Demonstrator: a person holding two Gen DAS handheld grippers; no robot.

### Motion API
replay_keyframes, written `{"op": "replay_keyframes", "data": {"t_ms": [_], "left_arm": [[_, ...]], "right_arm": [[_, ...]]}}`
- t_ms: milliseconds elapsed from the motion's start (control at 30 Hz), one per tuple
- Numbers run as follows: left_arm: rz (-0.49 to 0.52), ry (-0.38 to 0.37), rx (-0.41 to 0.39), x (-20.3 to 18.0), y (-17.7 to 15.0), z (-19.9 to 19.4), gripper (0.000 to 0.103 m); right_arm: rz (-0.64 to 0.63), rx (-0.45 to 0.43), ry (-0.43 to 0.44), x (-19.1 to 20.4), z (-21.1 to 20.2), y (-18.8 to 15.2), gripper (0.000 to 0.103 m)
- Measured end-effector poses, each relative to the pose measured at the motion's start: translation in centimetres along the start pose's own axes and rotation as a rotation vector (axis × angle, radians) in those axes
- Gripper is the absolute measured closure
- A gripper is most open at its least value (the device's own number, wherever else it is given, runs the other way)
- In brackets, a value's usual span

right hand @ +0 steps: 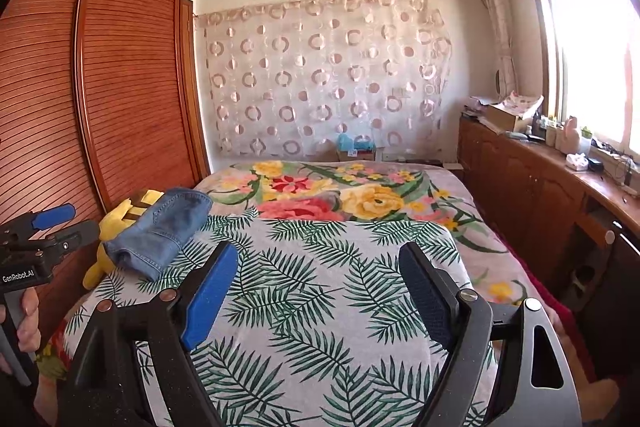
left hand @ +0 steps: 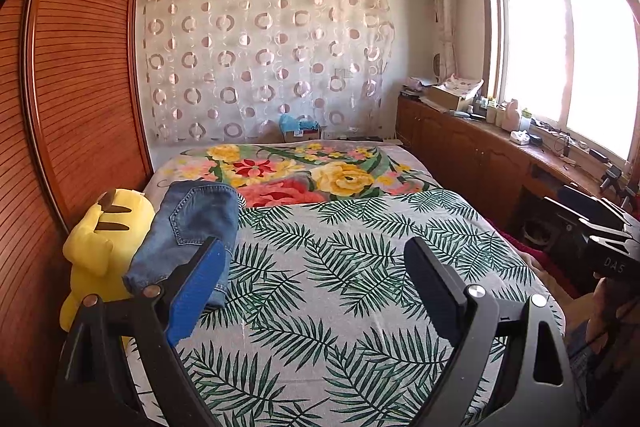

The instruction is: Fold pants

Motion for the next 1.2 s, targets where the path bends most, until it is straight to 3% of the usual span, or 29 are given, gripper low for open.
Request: {"op": "replay_keyframes", "data": {"t_ms": [1200], "left_arm": [[-0.002, -0.001, -0.003, 0.05, -0.08, -0.06, 0.012]], "right_arm": [[-0.005, -0.004, 0.015, -0.02, 0.31, -0.12, 0.019]]}}
Point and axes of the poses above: each gripper's, at about its wrist camera, not at the fingertips, and z roughly the way its jaws point, x to its left, y to its top, the point moved 6 cm from there along z, roughly the way its jaws point, and after that the axes turned 15 degrees about -z, right-handed, at the moved point
